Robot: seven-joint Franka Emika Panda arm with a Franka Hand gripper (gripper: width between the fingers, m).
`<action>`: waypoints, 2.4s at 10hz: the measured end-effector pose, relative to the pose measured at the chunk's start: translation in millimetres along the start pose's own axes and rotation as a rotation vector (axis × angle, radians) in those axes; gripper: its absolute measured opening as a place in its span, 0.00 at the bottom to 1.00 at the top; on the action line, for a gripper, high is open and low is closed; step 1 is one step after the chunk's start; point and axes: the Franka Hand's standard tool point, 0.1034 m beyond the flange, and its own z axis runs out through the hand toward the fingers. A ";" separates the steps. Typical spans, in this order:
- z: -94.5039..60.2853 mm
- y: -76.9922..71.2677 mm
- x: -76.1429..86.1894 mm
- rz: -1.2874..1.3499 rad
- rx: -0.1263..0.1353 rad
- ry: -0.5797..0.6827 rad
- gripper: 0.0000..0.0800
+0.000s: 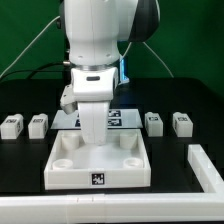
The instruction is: Assemble one leg
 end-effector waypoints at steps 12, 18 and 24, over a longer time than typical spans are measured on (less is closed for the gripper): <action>-12.5 55.9 61.9 -0.063 -0.068 0.045 0.08; -5.1 56.4 81.2 -0.038 -0.047 0.057 0.08; -4.9 56.6 79.7 -0.035 -0.047 0.057 0.81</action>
Offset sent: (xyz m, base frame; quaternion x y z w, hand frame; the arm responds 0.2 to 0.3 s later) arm 0.0000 0.0000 0.0000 0.0000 0.0000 0.0000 1.0000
